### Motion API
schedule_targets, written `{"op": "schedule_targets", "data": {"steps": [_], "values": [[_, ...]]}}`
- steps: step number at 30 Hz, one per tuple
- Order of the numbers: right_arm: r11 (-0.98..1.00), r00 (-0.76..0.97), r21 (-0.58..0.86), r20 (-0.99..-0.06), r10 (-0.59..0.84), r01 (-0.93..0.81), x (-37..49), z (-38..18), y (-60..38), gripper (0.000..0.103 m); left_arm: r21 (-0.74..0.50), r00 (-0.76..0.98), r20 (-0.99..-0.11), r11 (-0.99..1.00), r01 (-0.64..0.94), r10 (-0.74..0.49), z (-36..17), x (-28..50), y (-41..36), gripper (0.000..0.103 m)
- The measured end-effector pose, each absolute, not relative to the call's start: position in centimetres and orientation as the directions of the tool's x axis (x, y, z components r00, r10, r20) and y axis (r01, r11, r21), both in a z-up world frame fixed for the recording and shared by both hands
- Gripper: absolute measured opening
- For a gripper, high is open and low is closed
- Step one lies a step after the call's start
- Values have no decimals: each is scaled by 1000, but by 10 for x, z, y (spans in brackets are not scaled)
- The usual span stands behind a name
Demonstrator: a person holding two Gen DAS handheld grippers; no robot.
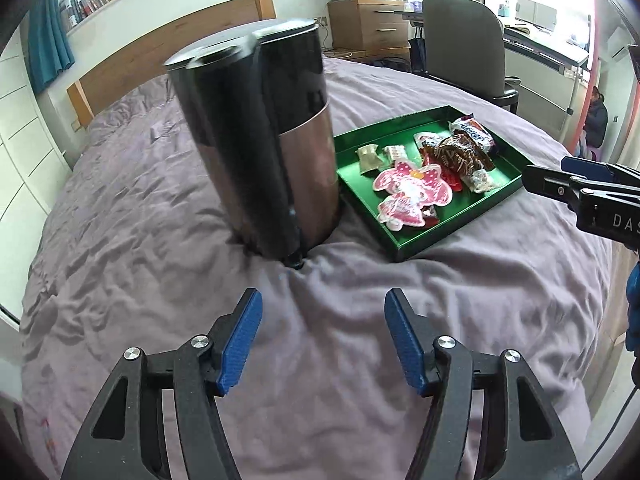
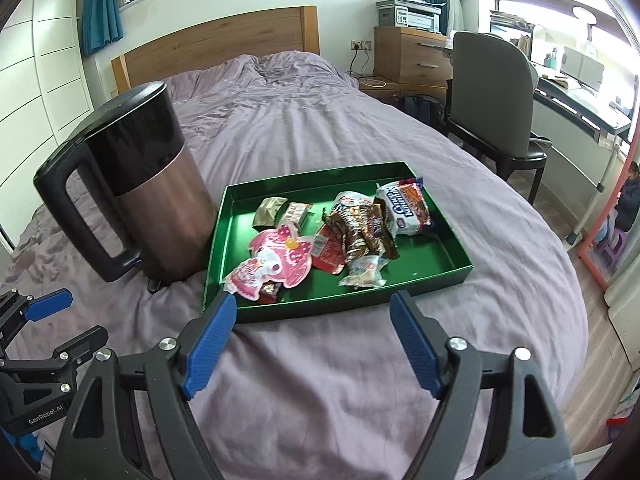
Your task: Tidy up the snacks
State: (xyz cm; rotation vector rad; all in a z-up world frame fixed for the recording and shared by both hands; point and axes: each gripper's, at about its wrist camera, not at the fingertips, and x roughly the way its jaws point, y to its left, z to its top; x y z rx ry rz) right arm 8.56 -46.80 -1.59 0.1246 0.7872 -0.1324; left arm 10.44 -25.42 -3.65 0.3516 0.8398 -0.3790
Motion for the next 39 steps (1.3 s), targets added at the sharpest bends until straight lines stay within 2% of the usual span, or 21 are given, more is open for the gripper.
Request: {"op": "schedule_targets", "data": {"steps": [16, 17, 20, 30, 39], "values": [[997, 698, 48, -716, -12, 66, 51, -18, -353, 103, 133, 656, -741, 927, 350, -141, -28, 56, -141, 61], [997, 701, 41, -713, -17, 65, 50, -17, -347, 103, 134, 662, -737, 931, 340, -135, -28, 55, -135, 62], [997, 709, 23, -705, -32, 67, 48, -13, -332, 103, 130, 686, -717, 941, 311, -128, -25, 49, -114, 81], [998, 728, -34, -683, -58, 48, 38, -9, -291, 103, 120, 724, -684, 965, 234, -91, -24, 38, -62, 89], [997, 762, -60, -643, -80, 54, 31, -2, -277, 103, 96, 736, -675, 981, 171, -62, -25, 34, -39, 90]]}}
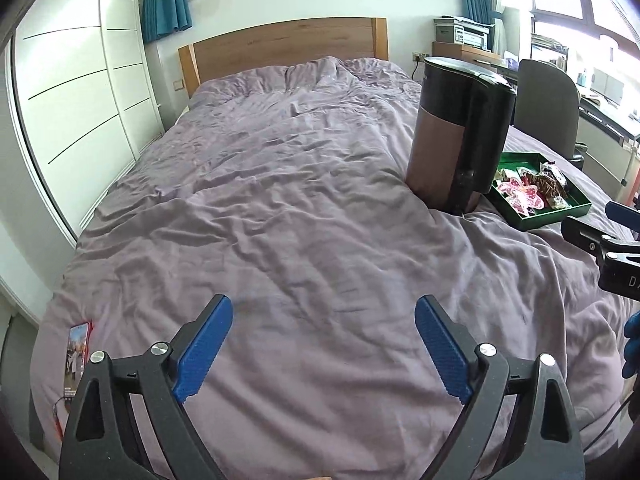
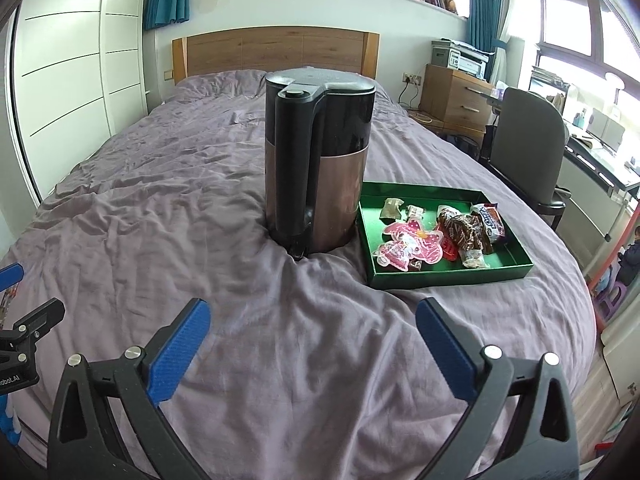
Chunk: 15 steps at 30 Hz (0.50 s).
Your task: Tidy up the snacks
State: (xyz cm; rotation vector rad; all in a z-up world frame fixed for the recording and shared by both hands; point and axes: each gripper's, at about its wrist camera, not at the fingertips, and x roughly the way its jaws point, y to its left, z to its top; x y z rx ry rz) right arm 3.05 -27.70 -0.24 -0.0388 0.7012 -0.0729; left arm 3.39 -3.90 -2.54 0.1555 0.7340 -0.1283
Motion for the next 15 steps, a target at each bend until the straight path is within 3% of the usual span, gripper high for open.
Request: {"op": "schedule_targets", "data": {"steps": [15], "values": [[997, 765, -69, -640, -76, 41, 26, -10, -271, 103, 74, 733, -678, 986, 152, -62, -27, 30, -24, 90]]}}
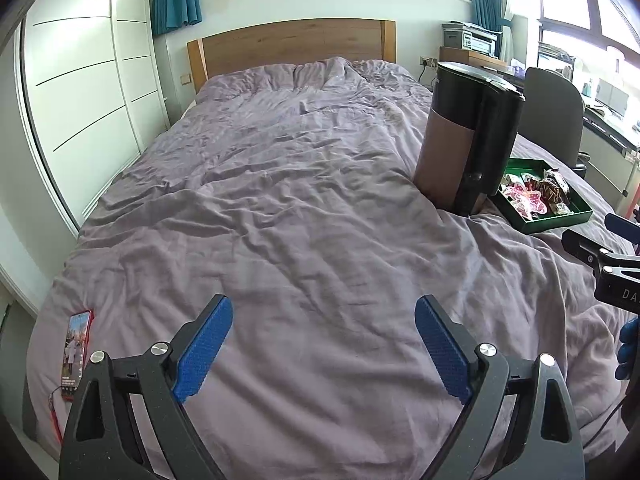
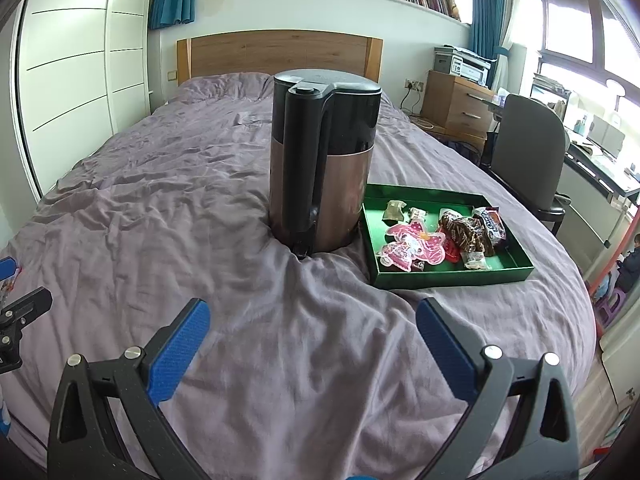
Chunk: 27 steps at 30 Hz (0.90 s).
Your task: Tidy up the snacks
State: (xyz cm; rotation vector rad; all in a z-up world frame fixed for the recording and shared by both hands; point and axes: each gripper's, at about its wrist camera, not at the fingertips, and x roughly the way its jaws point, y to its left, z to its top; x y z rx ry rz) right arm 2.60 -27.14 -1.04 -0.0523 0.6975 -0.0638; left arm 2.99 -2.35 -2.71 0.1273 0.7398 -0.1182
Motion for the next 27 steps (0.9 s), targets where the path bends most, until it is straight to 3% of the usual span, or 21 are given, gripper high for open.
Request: {"op": "schedule_targets", "data": {"steps": [27], "values": [[997, 742, -73, -666, -75, 35, 35, -26, -271, 103, 61, 713, -699, 989, 137, -56, -39, 35, -11, 90]]}}
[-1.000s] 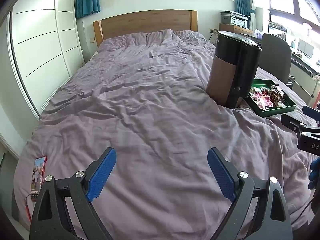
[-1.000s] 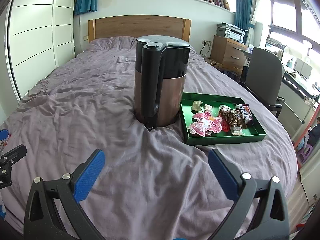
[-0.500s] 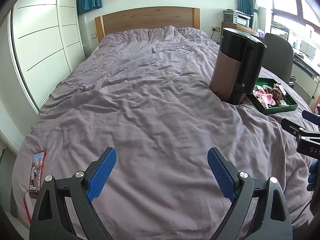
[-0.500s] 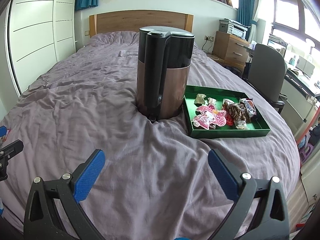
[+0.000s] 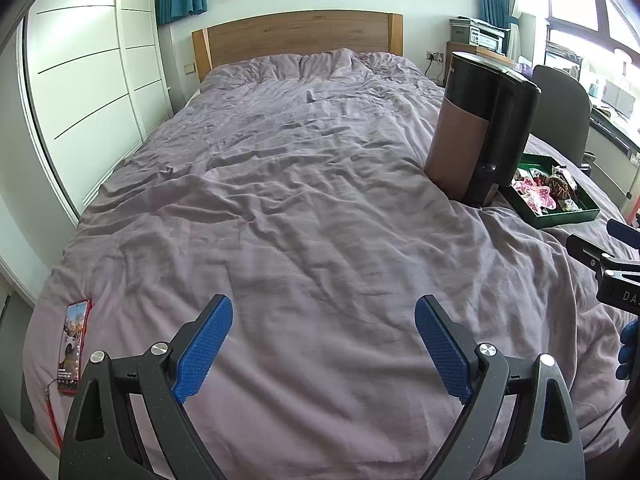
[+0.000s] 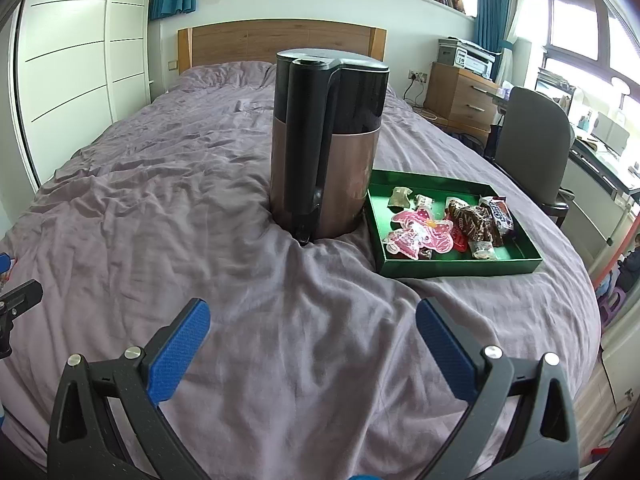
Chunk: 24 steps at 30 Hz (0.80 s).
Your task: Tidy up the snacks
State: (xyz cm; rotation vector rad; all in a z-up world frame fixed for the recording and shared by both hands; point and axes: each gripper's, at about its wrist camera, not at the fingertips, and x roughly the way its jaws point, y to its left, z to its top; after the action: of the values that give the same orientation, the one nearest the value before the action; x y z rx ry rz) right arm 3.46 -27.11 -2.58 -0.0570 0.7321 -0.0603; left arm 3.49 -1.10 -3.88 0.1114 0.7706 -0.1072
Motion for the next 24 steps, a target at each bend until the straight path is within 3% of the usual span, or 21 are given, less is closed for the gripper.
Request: {"op": "schedule_targets", "data": {"steps": [24], "values": [[996, 723, -77, -686, -83, 41, 50, -50, -277, 103, 57, 685, -727, 989, 133, -50, -57, 52, -13, 90]]}}
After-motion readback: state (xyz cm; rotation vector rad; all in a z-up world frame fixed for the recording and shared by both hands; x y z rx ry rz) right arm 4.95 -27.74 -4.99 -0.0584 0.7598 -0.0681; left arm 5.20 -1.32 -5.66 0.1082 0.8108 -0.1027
